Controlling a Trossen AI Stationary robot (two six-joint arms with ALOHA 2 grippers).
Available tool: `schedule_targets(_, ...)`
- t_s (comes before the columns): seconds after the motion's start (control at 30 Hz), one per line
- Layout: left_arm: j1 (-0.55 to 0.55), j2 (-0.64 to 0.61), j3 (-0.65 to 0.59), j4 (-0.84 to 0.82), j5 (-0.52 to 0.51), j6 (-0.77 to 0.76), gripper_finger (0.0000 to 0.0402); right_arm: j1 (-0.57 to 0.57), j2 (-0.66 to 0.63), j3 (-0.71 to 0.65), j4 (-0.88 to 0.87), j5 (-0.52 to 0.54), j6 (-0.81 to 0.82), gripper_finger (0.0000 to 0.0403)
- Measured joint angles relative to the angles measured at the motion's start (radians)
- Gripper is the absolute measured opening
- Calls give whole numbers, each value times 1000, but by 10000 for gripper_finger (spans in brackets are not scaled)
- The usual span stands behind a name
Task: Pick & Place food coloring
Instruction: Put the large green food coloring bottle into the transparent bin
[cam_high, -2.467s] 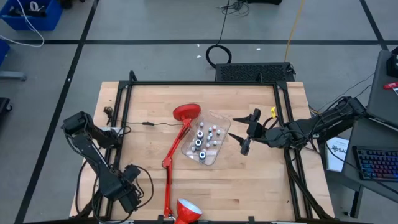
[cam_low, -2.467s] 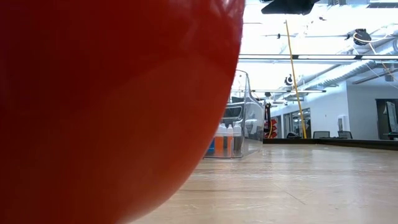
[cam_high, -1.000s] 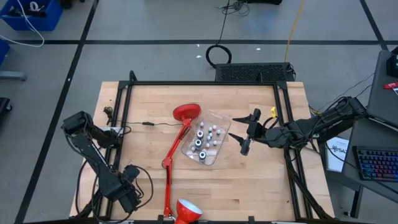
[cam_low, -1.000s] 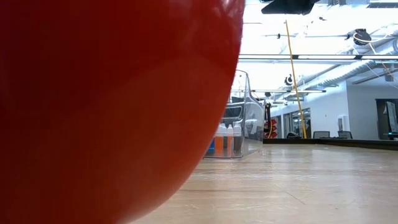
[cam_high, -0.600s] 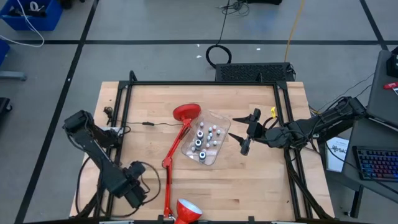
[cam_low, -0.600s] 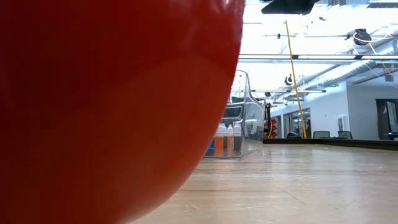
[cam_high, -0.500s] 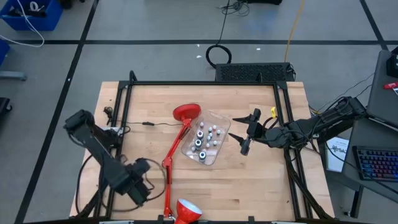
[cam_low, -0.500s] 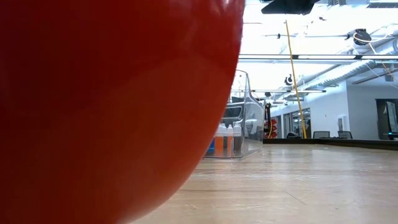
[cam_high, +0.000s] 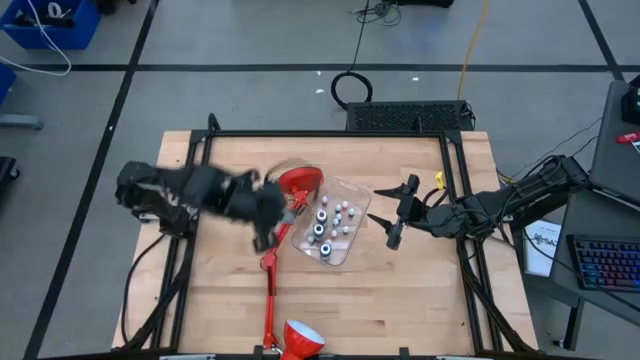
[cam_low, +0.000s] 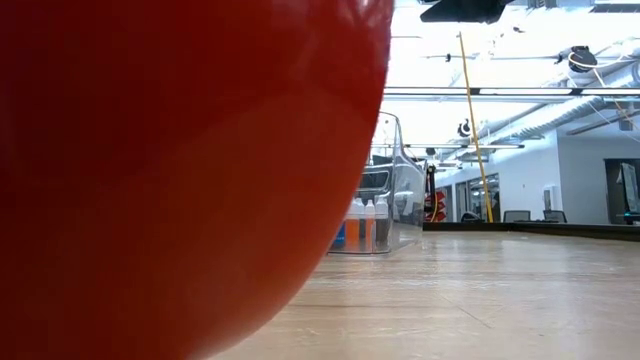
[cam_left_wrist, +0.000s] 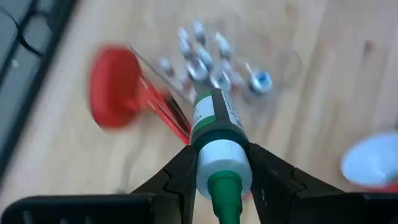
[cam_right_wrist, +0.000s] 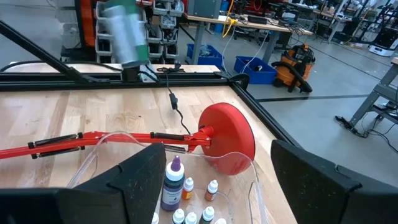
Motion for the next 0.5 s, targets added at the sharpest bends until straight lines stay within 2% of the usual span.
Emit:
schedule_targets(0.23,284,63,46,184,166,368,120,0,0,0,-1,0,0,279)
schedule_targets(0.4,429,200,109,195,229,505,120,0,0,0,-1,0,0,279)
schedule_targets(0.5,478,300,154,190,265,551,120,0,0,0,-4,0,0,279)
